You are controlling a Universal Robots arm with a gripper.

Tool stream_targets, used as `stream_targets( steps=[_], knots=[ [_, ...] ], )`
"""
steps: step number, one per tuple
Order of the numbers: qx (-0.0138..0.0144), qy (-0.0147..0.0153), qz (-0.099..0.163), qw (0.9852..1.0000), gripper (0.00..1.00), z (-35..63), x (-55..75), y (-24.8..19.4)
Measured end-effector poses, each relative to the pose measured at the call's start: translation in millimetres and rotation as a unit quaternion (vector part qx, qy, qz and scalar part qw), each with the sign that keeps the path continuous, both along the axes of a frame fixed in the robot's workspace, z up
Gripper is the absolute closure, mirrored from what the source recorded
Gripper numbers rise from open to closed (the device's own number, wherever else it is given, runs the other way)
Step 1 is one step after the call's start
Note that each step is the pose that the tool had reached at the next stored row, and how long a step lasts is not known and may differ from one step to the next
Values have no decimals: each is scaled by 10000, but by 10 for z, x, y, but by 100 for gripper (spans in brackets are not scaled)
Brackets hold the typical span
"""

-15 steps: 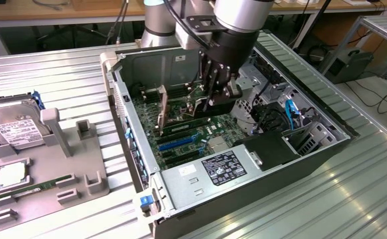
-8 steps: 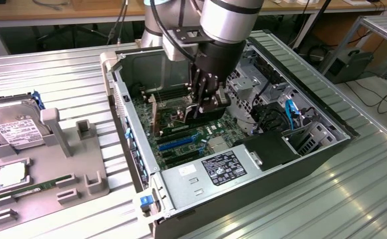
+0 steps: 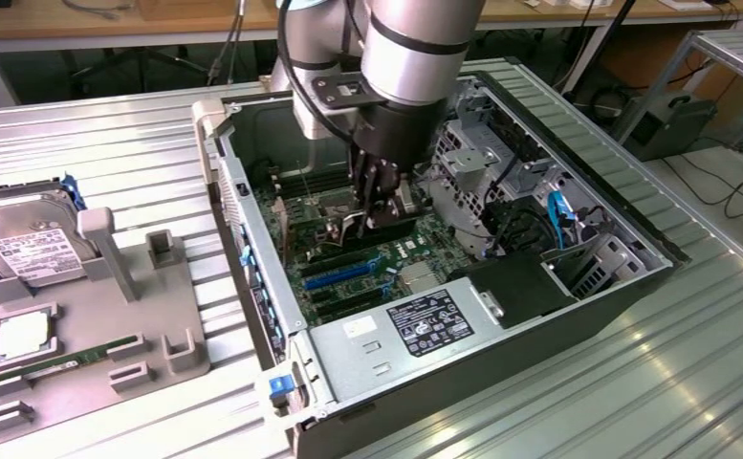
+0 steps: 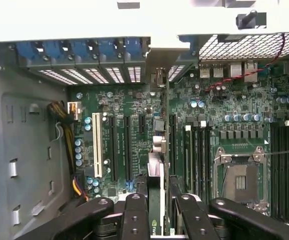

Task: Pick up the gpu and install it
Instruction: 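Insert the gpu into the slot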

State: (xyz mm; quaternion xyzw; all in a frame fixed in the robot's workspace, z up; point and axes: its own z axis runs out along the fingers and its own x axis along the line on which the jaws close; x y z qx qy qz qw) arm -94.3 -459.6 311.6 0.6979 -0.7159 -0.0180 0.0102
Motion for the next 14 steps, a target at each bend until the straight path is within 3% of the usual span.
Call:
stream_targets(
  steps=[14],
  knots=[
    [-1, -2, 248, 9997, 74, -321, -53, 14]
  ],
)
